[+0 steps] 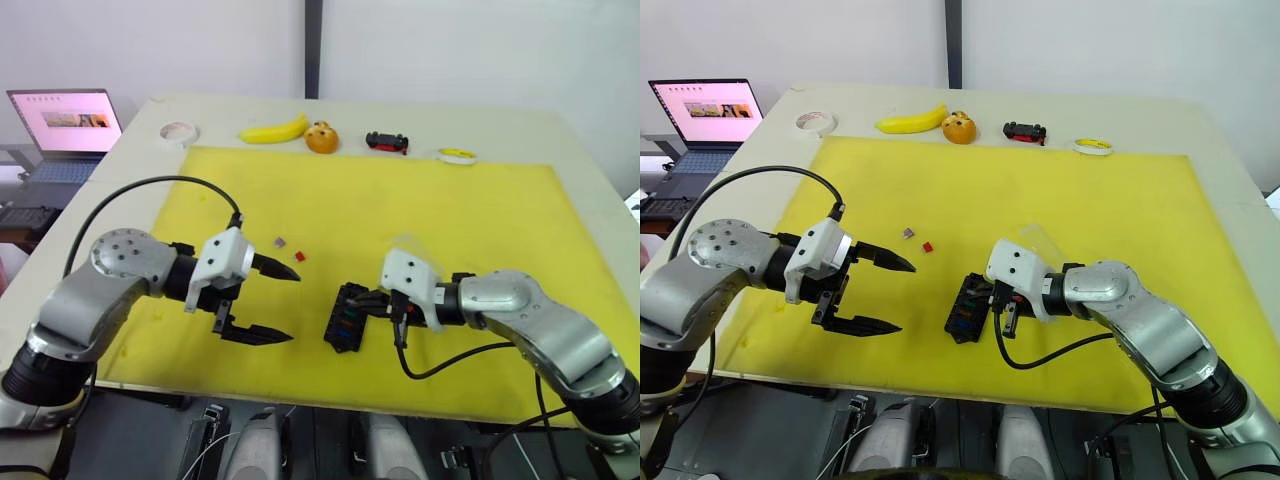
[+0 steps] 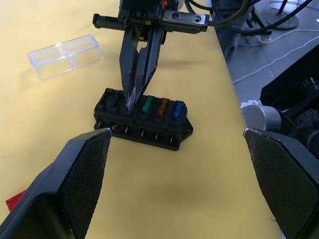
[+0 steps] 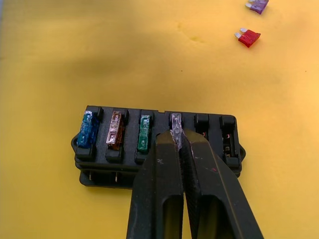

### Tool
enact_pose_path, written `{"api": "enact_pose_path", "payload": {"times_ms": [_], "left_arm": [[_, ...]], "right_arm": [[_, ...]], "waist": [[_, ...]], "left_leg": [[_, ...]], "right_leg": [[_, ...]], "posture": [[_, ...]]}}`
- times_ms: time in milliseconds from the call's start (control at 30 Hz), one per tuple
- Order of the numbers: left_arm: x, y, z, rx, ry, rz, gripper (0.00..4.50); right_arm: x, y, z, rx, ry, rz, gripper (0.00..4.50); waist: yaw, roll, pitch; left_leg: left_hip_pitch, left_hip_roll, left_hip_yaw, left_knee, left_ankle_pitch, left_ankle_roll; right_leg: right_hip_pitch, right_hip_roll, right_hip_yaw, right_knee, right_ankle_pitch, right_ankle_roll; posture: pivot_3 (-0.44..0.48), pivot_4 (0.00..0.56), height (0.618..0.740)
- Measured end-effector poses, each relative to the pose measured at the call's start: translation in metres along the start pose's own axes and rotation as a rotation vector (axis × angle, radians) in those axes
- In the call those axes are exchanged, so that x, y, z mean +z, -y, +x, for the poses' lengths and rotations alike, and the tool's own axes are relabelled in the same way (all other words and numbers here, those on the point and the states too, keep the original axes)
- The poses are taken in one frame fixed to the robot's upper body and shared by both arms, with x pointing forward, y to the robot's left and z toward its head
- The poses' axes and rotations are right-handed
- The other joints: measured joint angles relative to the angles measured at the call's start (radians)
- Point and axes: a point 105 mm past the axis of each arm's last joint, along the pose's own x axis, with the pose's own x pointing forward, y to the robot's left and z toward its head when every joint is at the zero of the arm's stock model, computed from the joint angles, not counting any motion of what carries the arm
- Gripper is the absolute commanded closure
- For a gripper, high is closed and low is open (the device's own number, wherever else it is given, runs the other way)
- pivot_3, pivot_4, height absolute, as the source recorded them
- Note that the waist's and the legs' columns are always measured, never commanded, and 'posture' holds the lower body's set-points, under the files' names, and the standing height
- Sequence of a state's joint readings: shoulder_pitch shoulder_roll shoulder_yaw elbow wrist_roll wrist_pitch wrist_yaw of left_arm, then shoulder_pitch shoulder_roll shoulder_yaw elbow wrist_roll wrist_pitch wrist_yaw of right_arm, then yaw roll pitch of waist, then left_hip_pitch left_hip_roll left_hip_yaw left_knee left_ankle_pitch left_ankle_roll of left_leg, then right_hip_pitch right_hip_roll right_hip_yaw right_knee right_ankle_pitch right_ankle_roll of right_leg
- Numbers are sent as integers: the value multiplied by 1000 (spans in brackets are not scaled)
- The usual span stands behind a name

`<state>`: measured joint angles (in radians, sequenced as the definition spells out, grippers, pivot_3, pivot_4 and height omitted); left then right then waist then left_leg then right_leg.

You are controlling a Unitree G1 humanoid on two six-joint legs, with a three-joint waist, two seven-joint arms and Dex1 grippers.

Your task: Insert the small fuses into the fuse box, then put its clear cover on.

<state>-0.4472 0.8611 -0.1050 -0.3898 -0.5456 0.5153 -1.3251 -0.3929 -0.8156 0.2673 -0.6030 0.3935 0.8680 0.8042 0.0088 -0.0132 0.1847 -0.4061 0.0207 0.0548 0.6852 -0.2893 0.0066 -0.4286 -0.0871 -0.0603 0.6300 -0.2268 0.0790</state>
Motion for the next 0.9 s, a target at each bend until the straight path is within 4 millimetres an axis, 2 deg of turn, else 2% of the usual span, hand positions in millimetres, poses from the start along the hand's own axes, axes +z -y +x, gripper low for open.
{"api": "enact_pose_path", "payload": {"times_ms": [300,567,900], "left_arm": [[0,0,0,0,1,2,0],[0,0,0,-1,2,2,0],[-1,1,0,-2,3,-1,0]], "right_arm": [[-1,1,-1,-5,-9,-3,4476],[0,1,-3,0,17,73,4476],[1,3,-4,-9,18,57,4476]], "waist": [[2,-1,0],[3,-1,0],[3,-1,0]], "left_leg": [[0,0,0,0,0,0],[0,0,0,0,0,0],[0,0,0,0,0,0]], "right_leg": [[0,0,0,0,0,0],[0,0,0,0,0,0],[0,0,0,0,0,0]], "posture": [[0,150,737],[0,150,737],[0,150,737]]}}
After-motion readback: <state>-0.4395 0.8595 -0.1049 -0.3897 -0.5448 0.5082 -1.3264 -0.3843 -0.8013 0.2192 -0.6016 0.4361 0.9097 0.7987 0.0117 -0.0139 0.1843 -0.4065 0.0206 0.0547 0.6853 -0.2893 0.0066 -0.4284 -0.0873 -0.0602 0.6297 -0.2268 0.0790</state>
